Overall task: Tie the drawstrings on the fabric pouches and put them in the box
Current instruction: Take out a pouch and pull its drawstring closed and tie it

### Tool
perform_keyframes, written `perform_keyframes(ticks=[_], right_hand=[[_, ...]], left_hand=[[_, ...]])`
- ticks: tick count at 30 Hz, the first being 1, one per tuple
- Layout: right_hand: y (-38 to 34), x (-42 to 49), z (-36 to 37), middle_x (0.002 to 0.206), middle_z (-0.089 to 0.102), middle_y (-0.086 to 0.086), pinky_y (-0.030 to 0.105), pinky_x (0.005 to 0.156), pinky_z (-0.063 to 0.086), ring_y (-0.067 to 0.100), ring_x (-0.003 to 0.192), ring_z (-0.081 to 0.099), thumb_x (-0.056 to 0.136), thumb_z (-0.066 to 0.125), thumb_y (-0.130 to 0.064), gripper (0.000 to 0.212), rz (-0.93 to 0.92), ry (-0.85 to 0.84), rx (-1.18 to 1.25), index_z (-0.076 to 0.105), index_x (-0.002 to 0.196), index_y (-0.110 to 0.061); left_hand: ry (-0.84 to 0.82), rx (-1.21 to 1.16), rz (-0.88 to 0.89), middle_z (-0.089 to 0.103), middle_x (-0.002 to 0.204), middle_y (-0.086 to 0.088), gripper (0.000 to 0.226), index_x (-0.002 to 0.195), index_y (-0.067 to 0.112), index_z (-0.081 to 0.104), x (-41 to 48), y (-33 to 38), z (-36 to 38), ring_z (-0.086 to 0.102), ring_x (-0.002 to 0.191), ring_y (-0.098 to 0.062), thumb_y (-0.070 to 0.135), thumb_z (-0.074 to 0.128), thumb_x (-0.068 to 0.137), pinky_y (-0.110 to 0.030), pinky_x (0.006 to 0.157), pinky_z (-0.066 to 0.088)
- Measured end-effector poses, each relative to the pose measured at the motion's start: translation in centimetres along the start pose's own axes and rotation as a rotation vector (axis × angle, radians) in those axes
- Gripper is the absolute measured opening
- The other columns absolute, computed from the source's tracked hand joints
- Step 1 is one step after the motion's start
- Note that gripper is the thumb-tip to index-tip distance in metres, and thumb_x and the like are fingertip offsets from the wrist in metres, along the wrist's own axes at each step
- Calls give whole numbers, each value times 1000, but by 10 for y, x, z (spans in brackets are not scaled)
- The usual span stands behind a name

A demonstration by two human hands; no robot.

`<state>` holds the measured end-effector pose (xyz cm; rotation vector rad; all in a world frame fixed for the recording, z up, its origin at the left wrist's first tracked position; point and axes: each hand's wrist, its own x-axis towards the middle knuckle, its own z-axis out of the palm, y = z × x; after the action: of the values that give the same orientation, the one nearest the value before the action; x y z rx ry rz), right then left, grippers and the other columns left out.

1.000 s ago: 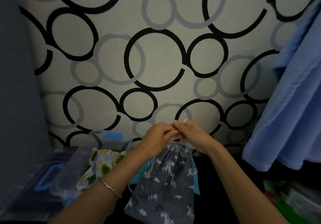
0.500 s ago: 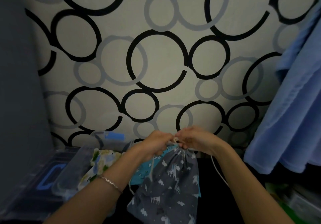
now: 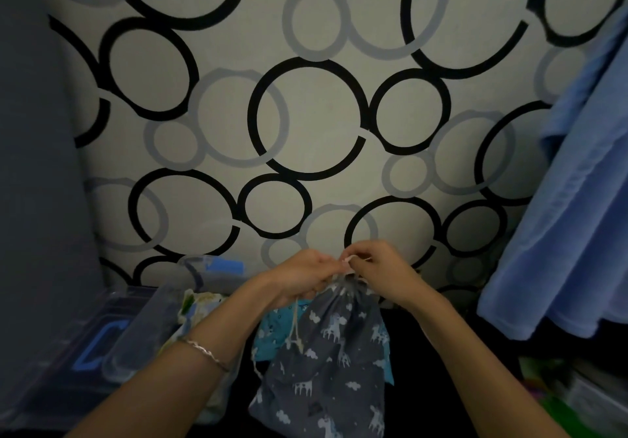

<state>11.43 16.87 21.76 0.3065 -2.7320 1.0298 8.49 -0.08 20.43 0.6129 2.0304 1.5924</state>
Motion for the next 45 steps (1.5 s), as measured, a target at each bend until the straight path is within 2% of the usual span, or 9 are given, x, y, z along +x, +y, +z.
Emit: perform_keyframes(ticks=[10,13,15,17,19,21,28,33,45], right_hand=[[2,-2,4,68,63,3,27,78,46,14,72,58,83,54,-7,22,168,-62,449,68,66,-10],[2,-1,4,81,62,20,37,86,46,28,83,56,67,55,-13,29,230,-115,557,66,78,12],[3,0,2,82,62,21,33,81,46,28,82,57,75,53,-4,21,244,-155,656,65,79,12],[3,-2,-1,77,62,15,27,74,47,22,77,57,83,52,1,15,238,-200,717,66,78,5],[4,-5,-2,79,64,11,24,72,49,18,75,61,88,55,-2,13,221,-230,724,67,82,1],[6,-6,0,83,67,13,22,71,52,18,77,65,90,59,-5,11,208,-223,755,69,88,0],[-6,-11,4,80,72,15,28,67,57,21,68,68,84,71,-5,31,150,-9,672,58,113,-8],[-8,-11,8,81,67,5,23,60,53,12,60,64,80,73,4,36,61,1,538,61,111,-12],[-11,-14,20,64,67,-1,18,54,47,9,53,54,92,62,-10,18,-35,203,622,73,107,-12]], left_hand=[[104,150,80,47,56,9,21,94,9,66,-2,10,-3,36,38,1,29,64,90,-11,40,31],[97,170,88,68,81,-2,27,99,12,69,-2,8,-9,59,65,-5,35,70,84,-17,61,48],[98,174,89,73,95,-3,28,96,17,72,-1,5,-12,66,89,-13,40,74,80,-29,80,54],[109,168,100,71,79,6,24,95,18,72,-2,6,-14,65,75,-4,38,72,82,-24,69,56],[127,190,106,58,55,19,21,100,15,71,-5,10,-14,52,45,7,32,66,88,-9,45,41],[149,239,104,50,45,20,21,102,15,71,-4,11,-15,43,35,6,30,61,93,-6,39,31],[77,5,69,44,47,13,21,82,18,67,-8,11,-14,37,40,-3,22,52,97,-14,40,31],[31,-112,31,34,54,7,27,74,23,68,-6,6,-14,26,45,-6,21,53,96,-20,42,19],[-81,-584,-185,27,47,10,30,64,20,49,8,7,-18,21,35,-2,20,55,94,-11,31,14]])
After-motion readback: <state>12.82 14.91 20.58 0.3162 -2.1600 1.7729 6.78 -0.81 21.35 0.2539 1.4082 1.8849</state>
